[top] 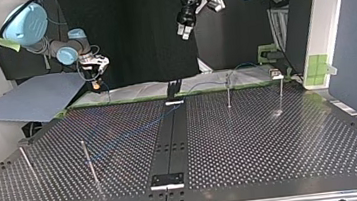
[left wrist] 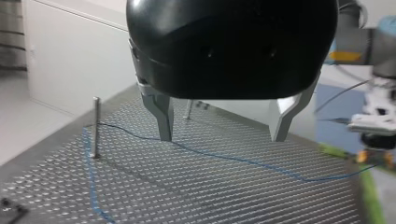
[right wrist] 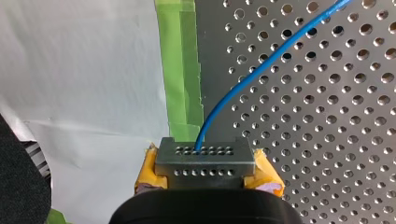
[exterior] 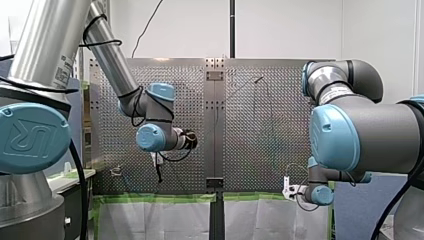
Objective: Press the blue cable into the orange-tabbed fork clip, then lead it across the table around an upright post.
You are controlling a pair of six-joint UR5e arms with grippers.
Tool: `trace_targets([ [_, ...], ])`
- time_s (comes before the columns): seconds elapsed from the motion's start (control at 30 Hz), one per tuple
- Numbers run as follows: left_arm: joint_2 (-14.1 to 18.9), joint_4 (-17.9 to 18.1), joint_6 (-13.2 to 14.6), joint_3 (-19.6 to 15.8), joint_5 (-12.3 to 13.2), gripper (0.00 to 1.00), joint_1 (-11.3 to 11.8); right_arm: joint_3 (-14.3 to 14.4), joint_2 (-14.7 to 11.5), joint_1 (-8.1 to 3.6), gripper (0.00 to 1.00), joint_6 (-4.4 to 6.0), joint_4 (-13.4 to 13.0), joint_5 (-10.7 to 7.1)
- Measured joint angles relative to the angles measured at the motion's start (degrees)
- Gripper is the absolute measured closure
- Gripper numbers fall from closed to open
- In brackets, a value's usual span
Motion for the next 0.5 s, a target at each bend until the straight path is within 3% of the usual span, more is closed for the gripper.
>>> trace_targets([
  [0.5,0.0,1.3,1.5,1.4,0.1,0.0,1.2,0.1,0.0,0.23,1.0,-0.1,0.3,0.11],
])
